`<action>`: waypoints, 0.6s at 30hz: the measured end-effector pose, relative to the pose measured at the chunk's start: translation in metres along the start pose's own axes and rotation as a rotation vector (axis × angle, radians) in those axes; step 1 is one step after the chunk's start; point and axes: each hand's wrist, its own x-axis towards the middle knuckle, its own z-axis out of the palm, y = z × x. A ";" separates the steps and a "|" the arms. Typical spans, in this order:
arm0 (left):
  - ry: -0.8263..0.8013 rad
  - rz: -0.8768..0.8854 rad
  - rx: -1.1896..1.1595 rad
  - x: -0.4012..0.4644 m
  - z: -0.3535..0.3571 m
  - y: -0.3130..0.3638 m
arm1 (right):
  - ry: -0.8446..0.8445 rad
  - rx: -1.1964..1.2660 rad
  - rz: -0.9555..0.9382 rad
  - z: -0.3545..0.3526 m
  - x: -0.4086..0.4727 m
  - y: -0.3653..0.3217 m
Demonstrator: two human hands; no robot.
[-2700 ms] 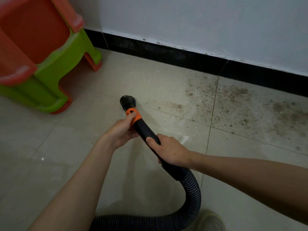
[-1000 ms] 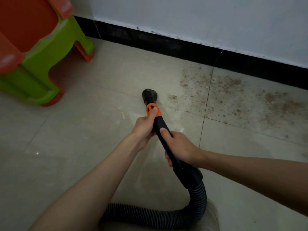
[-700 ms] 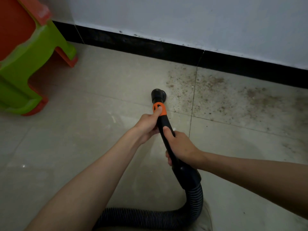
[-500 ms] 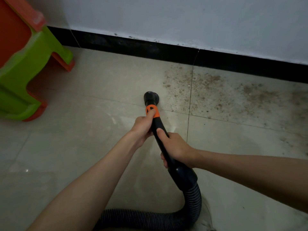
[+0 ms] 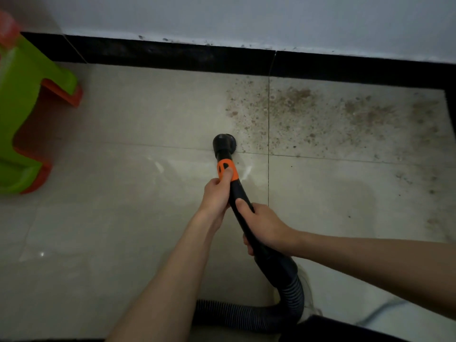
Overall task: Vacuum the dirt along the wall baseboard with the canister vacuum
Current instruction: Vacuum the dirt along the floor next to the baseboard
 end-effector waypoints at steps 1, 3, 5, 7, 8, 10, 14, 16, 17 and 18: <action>0.002 -0.010 0.004 -0.002 0.000 -0.003 | -0.010 0.005 0.007 -0.001 -0.003 0.002; 0.011 -0.022 0.000 -0.008 -0.003 -0.008 | -0.042 0.012 0.023 -0.001 -0.009 0.005; 0.041 -0.024 -0.013 -0.014 -0.009 -0.014 | -0.093 0.007 0.040 -0.001 -0.013 0.006; 0.080 -0.015 -0.027 -0.018 -0.015 -0.018 | -0.138 -0.004 0.046 0.000 -0.015 0.001; 0.092 -0.009 -0.038 -0.019 -0.018 -0.019 | -0.157 -0.007 0.051 0.000 -0.012 -0.001; 0.123 -0.001 -0.054 -0.014 -0.022 -0.014 | -0.170 -0.017 0.055 -0.001 -0.007 -0.005; 0.039 -0.036 -0.020 -0.020 -0.018 -0.004 | -0.095 0.002 0.085 0.003 -0.017 -0.011; -0.068 -0.102 0.042 -0.032 -0.013 -0.003 | -0.030 0.072 0.127 0.008 -0.035 -0.008; -0.090 -0.108 0.058 -0.035 -0.008 -0.006 | -0.010 0.088 0.134 0.009 -0.039 0.000; -0.103 -0.118 0.076 -0.037 -0.001 -0.007 | 0.006 0.109 0.151 0.009 -0.042 0.008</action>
